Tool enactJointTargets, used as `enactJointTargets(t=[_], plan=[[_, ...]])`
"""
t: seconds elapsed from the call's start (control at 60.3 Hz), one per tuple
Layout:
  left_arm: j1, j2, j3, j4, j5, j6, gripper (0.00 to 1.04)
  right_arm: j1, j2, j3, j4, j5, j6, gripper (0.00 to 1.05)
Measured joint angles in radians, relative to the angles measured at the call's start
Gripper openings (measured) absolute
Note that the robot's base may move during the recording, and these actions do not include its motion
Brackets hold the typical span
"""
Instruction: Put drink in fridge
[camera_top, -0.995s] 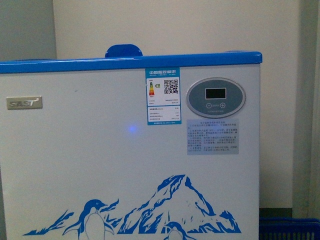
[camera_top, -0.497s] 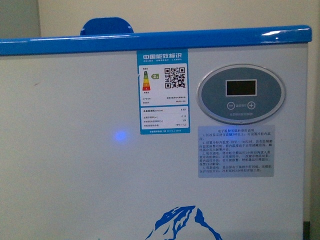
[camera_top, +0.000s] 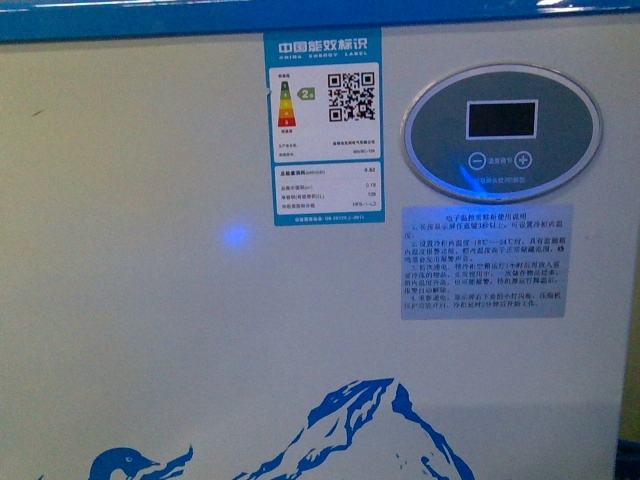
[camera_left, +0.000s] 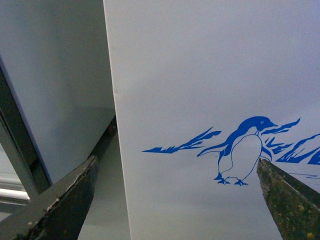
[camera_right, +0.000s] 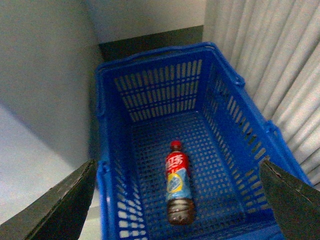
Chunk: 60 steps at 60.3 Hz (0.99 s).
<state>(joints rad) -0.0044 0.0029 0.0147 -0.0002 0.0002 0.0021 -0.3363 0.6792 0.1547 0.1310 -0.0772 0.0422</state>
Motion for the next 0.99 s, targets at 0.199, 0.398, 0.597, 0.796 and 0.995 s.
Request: enactJointTargets(t=[0.199, 0.398, 0.597, 0.796, 0.995], plan=[[0.000, 0.000, 0.000, 0.000, 0.000, 0.000, 0.97, -0.087, 0.489, 0.106, 0.328, -0.059, -0.097, 0.97], [0.000, 0.000, 0.000, 0.000, 0.000, 0.000, 0.97, -0.065, 1.094, 0.336, 0.525, -0.029, -0.158, 0.97], [0.000, 0.000, 0.000, 0.000, 0.000, 0.000, 0.97, 0.002, 1.570, 0.616, 0.576, 0.017, -0.162, 0.97], [0.000, 0.000, 0.000, 0.000, 0.000, 0.000, 0.97, 0.045, 1.896, 0.914, 0.539, 0.076, -0.107, 0.97], [0.000, 0.000, 0.000, 0.000, 0.000, 0.000, 0.97, 0.058, 2.075, 1.102, 0.463, 0.101, -0.063, 0.97]])
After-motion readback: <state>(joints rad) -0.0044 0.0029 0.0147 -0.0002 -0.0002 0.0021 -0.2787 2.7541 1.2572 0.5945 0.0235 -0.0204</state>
